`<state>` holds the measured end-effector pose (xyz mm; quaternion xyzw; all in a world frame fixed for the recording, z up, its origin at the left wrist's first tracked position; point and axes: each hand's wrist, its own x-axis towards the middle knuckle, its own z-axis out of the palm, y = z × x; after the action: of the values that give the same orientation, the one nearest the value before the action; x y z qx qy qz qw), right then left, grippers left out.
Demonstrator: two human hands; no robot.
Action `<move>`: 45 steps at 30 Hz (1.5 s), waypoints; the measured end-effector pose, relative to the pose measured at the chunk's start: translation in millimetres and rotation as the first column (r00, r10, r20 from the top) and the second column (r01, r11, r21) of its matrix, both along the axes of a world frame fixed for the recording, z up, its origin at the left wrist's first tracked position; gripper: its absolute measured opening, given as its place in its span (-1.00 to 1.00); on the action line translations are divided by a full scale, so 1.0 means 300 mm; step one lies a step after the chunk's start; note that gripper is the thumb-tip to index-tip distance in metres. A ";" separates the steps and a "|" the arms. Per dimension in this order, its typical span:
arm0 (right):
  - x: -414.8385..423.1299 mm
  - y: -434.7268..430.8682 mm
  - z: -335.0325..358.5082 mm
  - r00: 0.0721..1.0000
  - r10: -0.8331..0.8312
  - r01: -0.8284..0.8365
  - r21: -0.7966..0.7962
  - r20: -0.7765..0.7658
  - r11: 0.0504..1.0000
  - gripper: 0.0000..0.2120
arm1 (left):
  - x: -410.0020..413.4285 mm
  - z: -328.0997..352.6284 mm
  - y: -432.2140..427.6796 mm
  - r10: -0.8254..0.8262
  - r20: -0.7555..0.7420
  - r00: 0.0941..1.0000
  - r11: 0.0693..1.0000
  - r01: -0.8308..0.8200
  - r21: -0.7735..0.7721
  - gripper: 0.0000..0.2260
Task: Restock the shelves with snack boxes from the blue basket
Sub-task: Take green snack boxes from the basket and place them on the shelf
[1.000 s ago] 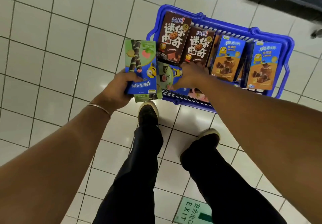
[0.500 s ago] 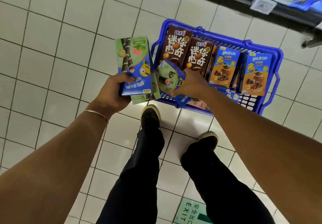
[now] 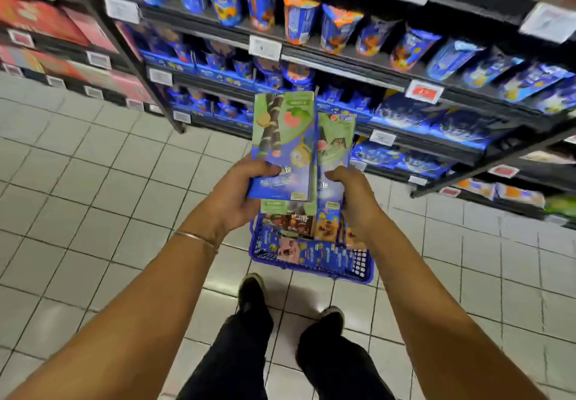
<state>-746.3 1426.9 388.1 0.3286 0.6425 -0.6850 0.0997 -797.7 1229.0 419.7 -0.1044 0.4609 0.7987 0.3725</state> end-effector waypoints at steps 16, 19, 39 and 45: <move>-0.031 -0.093 0.860 0.917 -0.033 0.044 0.019 -0.397 0.999 0.02 | -0.032 0.789 0.069 0.049 -0.236 0.970 0.988 -0.013 0.154 -0.37; -0.032 -0.115 0.932 0.898 0.014 0.022 0.077 -0.439 0.997 0.19 | -0.036 0.848 0.072 0.073 -0.269 0.960 0.981 -0.021 0.193 -0.55; -0.170 -0.118 1.195 0.781 0.431 -0.396 0.175 -0.452 0.901 -0.38 | -0.140 1.033 0.004 0.092 -0.357 0.930 0.986 -0.037 0.160 -0.56; -0.263 -0.130 1.234 0.759 0.454 -0.405 0.209 -0.466 0.890 -0.36 | -0.265 1.083 -0.041 0.145 -0.321 0.936 0.969 -0.069 0.238 -0.25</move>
<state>-825.1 1387.8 758.2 -0.0131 0.7359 -0.6736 0.0675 -877.2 1216.6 744.5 0.0506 0.4189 0.8705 0.2533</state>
